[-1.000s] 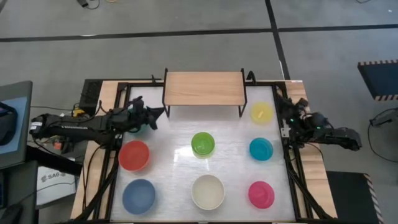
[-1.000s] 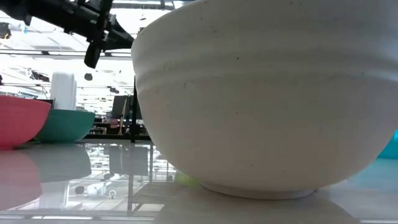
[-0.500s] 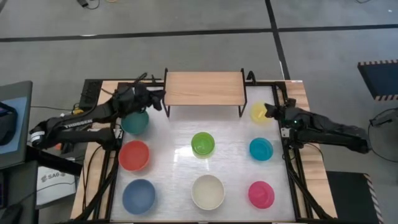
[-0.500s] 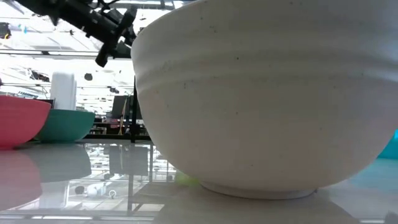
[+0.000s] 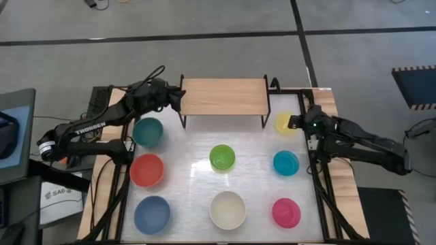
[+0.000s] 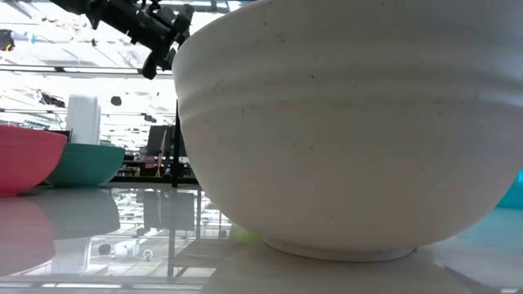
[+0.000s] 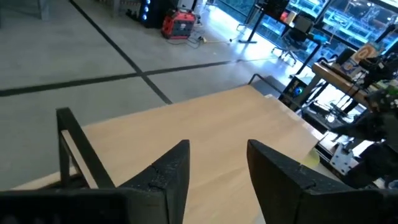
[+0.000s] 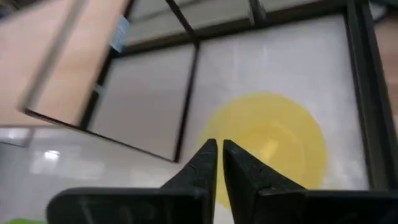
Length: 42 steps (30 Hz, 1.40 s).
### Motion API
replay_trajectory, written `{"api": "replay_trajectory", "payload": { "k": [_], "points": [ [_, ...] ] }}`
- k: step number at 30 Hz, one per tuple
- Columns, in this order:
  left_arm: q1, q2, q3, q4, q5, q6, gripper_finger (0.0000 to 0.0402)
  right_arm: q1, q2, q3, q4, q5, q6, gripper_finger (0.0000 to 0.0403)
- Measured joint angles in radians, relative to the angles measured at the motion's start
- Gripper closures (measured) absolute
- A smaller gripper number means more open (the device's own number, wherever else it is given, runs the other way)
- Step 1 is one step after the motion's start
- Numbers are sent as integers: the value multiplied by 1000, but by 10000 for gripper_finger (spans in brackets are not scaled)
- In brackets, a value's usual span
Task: Place and stack bowls onto a shelf
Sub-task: Put the yellow bowl on the shelf
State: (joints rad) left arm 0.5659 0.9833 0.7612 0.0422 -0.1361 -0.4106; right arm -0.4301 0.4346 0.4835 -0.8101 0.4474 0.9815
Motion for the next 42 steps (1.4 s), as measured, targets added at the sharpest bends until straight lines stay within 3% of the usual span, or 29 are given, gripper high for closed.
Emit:
{"api": "replay_trajectory", "payload": {
  "k": [5,12,16,29,42],
  "points": [
    [0,0,0,-9,0,7,258,-76,42,0,-64,-10,33,296],
    [-3,-8,0,-17,71,-2,258,-184,117,0,-131,-138,61,200],
    [-3,-9,0,-51,76,-3,258,-221,158,0,-165,-162,72,168],
    [-3,-15,-1,-116,80,-1,258,-293,308,-4,-184,-189,54,178],
    [-3,-15,-1,-113,71,32,258,-376,465,-4,-122,-267,-160,179]
  ]
}}
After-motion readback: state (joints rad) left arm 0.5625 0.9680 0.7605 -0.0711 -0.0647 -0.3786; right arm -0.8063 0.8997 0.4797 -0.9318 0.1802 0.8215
